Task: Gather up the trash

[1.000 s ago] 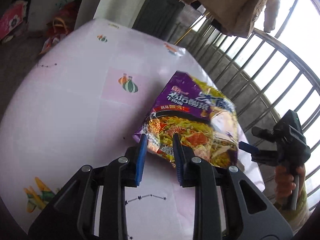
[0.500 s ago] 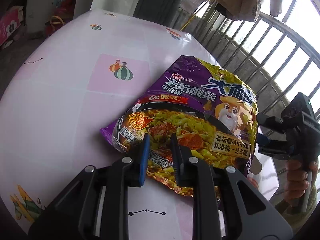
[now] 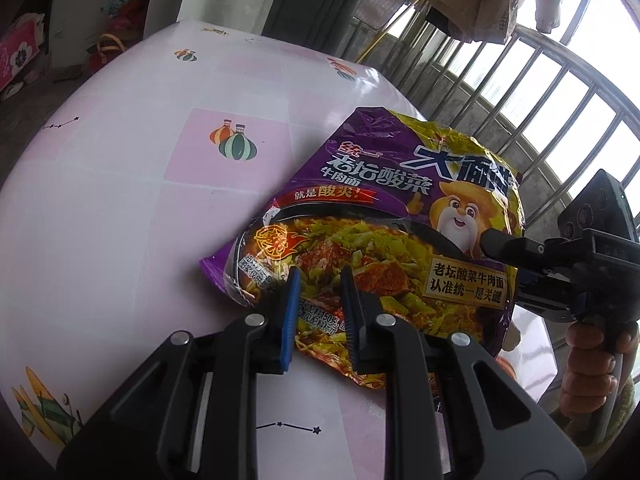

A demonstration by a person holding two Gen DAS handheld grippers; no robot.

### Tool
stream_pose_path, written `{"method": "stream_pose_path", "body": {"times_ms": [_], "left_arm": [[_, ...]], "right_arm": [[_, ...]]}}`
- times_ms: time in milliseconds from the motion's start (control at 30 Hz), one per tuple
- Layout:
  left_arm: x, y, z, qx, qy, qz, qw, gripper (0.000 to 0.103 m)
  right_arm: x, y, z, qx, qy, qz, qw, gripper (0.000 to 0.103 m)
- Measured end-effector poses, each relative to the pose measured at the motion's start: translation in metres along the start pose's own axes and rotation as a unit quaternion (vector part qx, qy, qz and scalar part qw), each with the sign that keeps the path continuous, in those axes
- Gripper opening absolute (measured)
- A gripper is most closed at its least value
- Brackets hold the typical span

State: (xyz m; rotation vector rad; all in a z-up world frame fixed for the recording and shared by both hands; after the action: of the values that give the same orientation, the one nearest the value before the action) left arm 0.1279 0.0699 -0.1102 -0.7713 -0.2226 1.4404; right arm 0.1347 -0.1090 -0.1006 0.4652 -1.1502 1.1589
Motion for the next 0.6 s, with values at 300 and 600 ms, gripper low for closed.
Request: {"method": "stream_pose_path", "body": {"times_ms": [300, 600], "left_arm": [[0.004, -0.006, 0.009, -0.003, 0.008, 0.015, 0.9998, 0.018], [0.006, -0.023, 0.054, -0.069, 0.016, 0.028, 0.9971, 0.030]], "right_arm": [[0.013, -0.003, 0.005, -0.017, -0.016, 0.015, 1.000, 0.004], [0.028, -0.019, 0.036, -0.050, -0.062, 0.023, 0.997, 0.002]]}}
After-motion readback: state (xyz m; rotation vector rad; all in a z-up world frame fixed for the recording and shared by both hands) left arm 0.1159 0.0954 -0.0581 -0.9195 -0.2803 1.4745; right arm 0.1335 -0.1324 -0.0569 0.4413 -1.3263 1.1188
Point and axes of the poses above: each gripper's, at about its wrist camera, not at the fingertips, and z roughly against the way its jaws point, x to its left, y to its underside, the point moved 4 cm from there along -z, roughly the way its jaws point, and after that the axes turned 7 degrees about -y, right-handed, at the moved point
